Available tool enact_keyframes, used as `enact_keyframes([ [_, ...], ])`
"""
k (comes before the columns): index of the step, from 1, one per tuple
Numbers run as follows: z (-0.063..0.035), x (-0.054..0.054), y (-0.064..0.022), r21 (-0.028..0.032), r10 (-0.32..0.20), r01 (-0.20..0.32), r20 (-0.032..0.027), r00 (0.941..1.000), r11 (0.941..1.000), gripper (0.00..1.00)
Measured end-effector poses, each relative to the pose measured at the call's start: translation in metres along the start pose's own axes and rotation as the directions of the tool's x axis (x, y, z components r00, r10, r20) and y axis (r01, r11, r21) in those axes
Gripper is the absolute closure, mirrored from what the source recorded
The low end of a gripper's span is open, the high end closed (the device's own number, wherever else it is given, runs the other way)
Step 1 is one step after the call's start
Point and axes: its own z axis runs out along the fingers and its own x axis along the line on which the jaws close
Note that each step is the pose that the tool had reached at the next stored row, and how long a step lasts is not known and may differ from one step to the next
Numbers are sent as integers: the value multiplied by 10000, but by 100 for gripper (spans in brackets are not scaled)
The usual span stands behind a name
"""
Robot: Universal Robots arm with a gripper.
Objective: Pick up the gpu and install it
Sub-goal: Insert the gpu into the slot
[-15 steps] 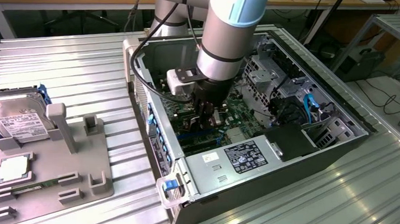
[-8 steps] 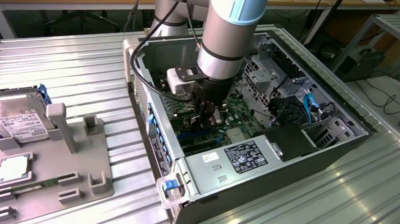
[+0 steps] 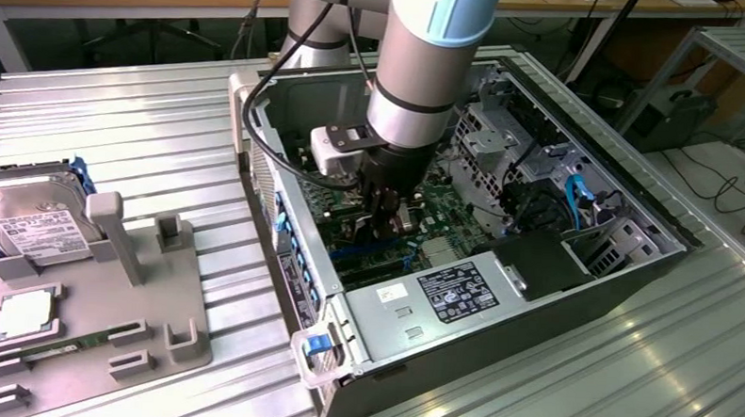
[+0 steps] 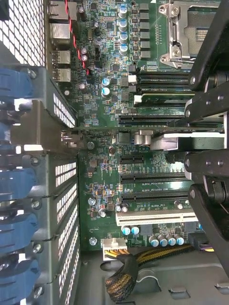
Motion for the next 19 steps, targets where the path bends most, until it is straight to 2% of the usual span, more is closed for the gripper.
enact_keyframes([
  [13, 26, -22, 1, 1, -11, 11, -7, 10000, 10000, 73],
  [19, 112, -29, 0, 5, -15, 15, -2, 10000, 10000, 73],
])
